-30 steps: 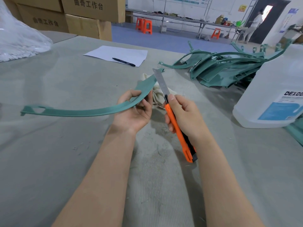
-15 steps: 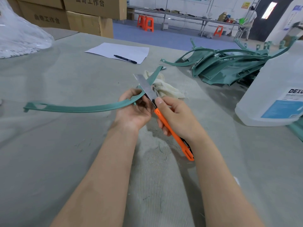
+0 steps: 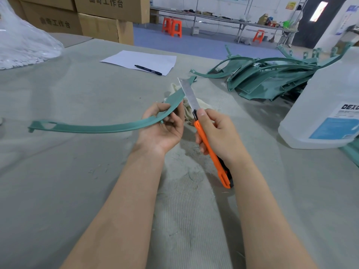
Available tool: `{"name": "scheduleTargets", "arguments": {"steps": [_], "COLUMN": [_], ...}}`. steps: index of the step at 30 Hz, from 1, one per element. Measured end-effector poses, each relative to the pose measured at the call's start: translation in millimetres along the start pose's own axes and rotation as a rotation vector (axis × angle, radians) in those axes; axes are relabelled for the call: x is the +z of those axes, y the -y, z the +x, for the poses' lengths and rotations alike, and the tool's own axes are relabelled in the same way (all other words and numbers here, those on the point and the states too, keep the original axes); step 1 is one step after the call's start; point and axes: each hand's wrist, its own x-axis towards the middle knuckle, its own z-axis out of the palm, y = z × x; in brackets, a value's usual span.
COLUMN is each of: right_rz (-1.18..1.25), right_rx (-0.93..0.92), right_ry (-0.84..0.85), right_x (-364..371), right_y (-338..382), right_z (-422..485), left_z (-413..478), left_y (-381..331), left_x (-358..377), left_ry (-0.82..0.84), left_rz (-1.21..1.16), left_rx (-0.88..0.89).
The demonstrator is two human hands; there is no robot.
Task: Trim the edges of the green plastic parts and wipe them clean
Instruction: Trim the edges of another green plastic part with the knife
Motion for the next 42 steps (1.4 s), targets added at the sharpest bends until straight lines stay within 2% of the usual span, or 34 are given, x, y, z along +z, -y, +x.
{"name": "scheduleTargets", "arguments": {"steps": [14, 20, 27, 36, 42], "right_rz": [0.023, -0.027, -0.024, -0.087, -0.081], "right_rx": [0.015, -0.017, -0.009, -0.038, -0.033], "right_ry": [0.056, 0.103, 0.114, 0.198, 0.245], "right_x": [1, 5, 5, 12, 18], "right_y": [2, 3, 4, 6, 9], "right_z": [0, -2, -3, -5, -9], "left_z": [-2, 2, 5, 0, -3], "left_y": [3, 2, 1, 5, 1], "left_x": [1, 1, -1, 3, 2], "left_ry": [0.031, -0.084, -0.107, -0.041, -0.02], "left_rz": [-0.038, -0.04, -0.053, -0.047, -0.147], "left_rx": [0.005, 0.106, 0.128, 0.149, 0.078]}}
